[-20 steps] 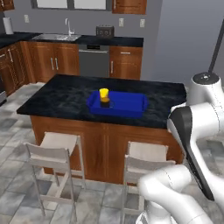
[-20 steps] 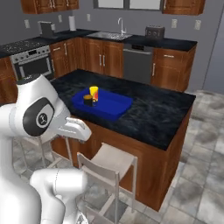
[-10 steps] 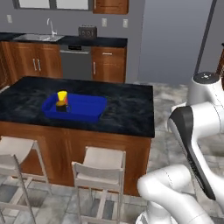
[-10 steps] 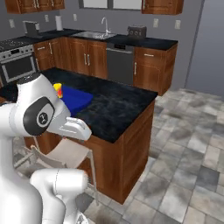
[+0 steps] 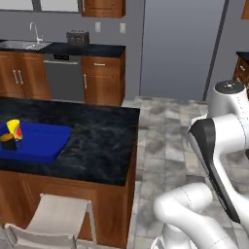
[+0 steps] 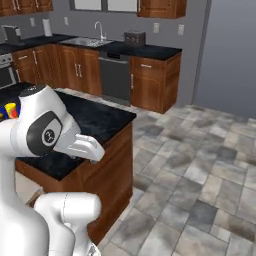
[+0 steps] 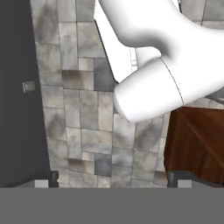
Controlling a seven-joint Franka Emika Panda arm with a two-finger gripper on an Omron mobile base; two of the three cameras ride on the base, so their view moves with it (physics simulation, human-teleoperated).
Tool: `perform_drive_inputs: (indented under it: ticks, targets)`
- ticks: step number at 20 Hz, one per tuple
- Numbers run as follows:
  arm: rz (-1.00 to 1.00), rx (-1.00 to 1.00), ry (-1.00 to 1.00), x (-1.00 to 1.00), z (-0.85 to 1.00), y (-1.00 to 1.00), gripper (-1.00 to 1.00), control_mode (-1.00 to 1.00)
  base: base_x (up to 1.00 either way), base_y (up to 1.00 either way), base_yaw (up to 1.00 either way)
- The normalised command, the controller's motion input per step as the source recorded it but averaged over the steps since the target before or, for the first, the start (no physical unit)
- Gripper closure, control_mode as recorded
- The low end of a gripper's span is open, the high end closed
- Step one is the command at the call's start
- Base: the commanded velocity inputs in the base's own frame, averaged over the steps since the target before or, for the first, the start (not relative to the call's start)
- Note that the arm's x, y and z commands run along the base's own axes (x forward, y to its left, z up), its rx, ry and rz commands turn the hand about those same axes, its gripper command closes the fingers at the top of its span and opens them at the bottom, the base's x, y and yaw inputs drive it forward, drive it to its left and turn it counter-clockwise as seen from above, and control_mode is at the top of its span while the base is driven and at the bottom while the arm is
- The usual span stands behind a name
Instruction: There is a tray on the dining counter. Grab the cup, mug, and pitcher and place them on the tray. The pitcher may be placed next to the tray if it cannot fit the tray.
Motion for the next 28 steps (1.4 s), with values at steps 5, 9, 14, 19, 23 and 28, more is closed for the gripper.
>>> perform_drive_inputs:
  ticks: [5, 9, 14, 19, 23, 28]
  targets:
    - [0.0, 0.0, 0.0, 0.0, 0.0, 0.0, -1.0, 1.0, 0.78, -1.0, 0.0]
    - [0.0, 0.0, 0.0, 0.0, 0.0, 0.0, -1.0, 1.0, 0.99, -1.0, -0.01]
    - [0.0, 0.0, 0.0, 0.0, 0.0, 0.0, -1.0, 1.0, 1.0, -1.0, -0.05]
    - [0.0, 0.0, 0.0, 0.0, 0.0, 0.0, -1.0, 1.0, 1.0, -0.92, -0.14]
    - [0.0, 0.0, 0.0, 0.0, 0.0, 0.0, -1.0, 1.0, 1.0, -0.71, -0.2]
    - [0.0, 0.0, 0.0, 0.0, 0.0, 0.0, -1.0, 1.0, 1.0, -0.45, -0.25]
